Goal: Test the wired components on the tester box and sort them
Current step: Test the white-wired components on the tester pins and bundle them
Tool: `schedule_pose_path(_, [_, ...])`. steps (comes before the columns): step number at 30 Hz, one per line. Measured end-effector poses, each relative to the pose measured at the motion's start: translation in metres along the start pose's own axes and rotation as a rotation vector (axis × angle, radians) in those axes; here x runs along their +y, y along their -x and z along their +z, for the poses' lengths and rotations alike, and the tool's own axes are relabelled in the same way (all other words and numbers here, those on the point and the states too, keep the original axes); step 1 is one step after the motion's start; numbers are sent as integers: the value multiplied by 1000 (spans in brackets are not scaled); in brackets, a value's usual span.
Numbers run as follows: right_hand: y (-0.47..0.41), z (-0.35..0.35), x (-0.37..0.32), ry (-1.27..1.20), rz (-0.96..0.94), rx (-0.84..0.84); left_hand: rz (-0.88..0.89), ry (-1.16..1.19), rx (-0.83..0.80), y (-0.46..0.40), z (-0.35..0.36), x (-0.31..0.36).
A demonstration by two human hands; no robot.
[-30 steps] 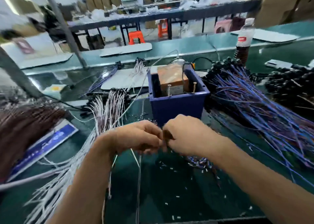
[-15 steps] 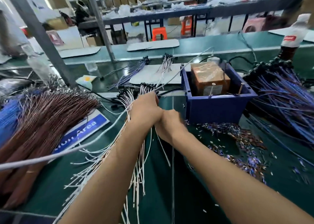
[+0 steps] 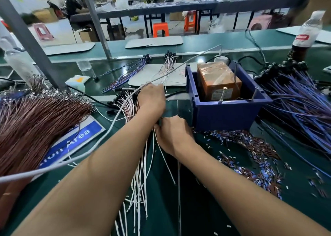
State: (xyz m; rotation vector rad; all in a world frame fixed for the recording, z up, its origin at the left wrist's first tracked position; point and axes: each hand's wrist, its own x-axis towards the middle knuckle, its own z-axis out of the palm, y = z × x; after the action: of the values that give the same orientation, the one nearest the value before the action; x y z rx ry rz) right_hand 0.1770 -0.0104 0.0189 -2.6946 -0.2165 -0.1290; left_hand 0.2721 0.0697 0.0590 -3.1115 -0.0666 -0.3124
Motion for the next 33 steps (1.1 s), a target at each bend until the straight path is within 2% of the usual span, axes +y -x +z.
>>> schedule_pose_path(7, [1, -4, -2, -10, 29, -41, 4, 6, -27, -1, 2, -2])
schedule_pose_path(16, [3, -8, -1, -42, 57, -59, 26, 46, 125, 7, 10, -2])
schedule_pose_path(18, [3, -8, 0, -145, 104, -35, 22, 213, 181, 13, 3, 3])
schedule_pose_path(21, [6, -9, 4, -377, 120, -4, 65, 569, 155, 30, -13, 11])
schedule_pose_path(26, [21, -16, 17, -342, 14, -59, 292, 966, 173, 74, -42, 27])
schedule_pose_path(30, [34, -18, 23, -790, -154, 31, 357, 1216, 324, 94, -74, 28])
schedule_pose_path(33, [42, -24, 16, -933, -254, 167, 400, 1399, 410, 107, -99, 29])
